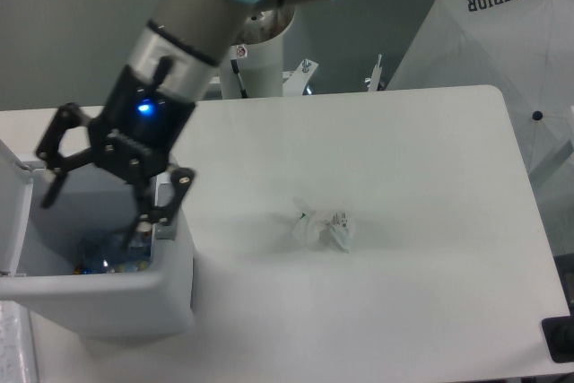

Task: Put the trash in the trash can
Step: 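Move the open gripper over the crumpled white tissue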

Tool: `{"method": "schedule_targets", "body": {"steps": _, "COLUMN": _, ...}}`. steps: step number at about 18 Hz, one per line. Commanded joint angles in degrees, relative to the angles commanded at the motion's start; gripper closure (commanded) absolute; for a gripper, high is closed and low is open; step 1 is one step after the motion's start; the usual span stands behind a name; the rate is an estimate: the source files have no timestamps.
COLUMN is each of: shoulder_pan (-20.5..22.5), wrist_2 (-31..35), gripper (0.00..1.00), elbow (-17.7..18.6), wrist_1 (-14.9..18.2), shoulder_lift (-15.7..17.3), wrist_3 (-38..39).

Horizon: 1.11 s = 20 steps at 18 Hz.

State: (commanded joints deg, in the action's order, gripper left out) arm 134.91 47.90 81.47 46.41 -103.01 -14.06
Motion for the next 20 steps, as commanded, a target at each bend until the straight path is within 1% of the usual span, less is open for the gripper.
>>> {"method": "schedule_targets", "body": {"steps": 1, "shoulder_pan": 0.5, "wrist_2": 0.3, "gripper": 0.08, "elbow": 0.1, "wrist_1": 0.0, "shoulder_lift": -0.1, "wrist_3": 0.1}}
{"method": "schedule_targets", "body": {"steps": 3, "shoulder_pan": 3.3, "wrist_2": 0.4, "gripper": 0.08, "elbow": 0.4, "wrist_1": 0.1, "shoulder_lift": -0.2, "wrist_3": 0.1}}
{"method": "schedule_targets", "body": {"steps": 5, "shoulder_pan": 5.0, "wrist_2": 0.4, "gripper": 0.08, "elbow": 1.1, "wrist_1": 0.0, "shoulder_lift": -0.2, "wrist_3": -0.1}}
{"method": "schedule_targets", "body": {"steps": 7, "shoulder_pan": 5.6, "wrist_2": 0.6, "gripper": 0.08, "elbow": 1.2, "wrist_1": 0.2, "shoulder_lift": -0.6, "wrist_3": -1.4}}
{"method": "schedule_targets", "body": {"steps": 9, "shoulder_pan": 5.7, "wrist_2": 3.4, "gripper": 0.08, "elbow": 2.4, "wrist_1": 0.3, "shoulder_lift": -1.1, "wrist_3": -4.1}}
{"method": "schedule_targets", "body": {"steps": 12, "shoulder_pan": 5.9, "wrist_2": 8.4, "gripper": 0.08, "elbow": 5.3, "wrist_1": 0.4, "shoulder_lift": -1.1, "wrist_3": -8.8}}
{"method": "schedule_targets", "body": {"steps": 17, "shoulder_pan": 7.9, "wrist_2": 9.1, "gripper": 0.08, "elbow": 9.8, "wrist_1": 0.4, "shoulder_lift": -0.8, "wrist_3": -14.1}}
{"method": "schedule_targets", "body": {"steps": 20, "shoulder_pan": 9.9, "wrist_2": 9.2, "gripper": 0.08, "elbow": 12.5, "wrist_1": 0.5, "shoulder_lift": -0.6, "wrist_3": -20.2}}
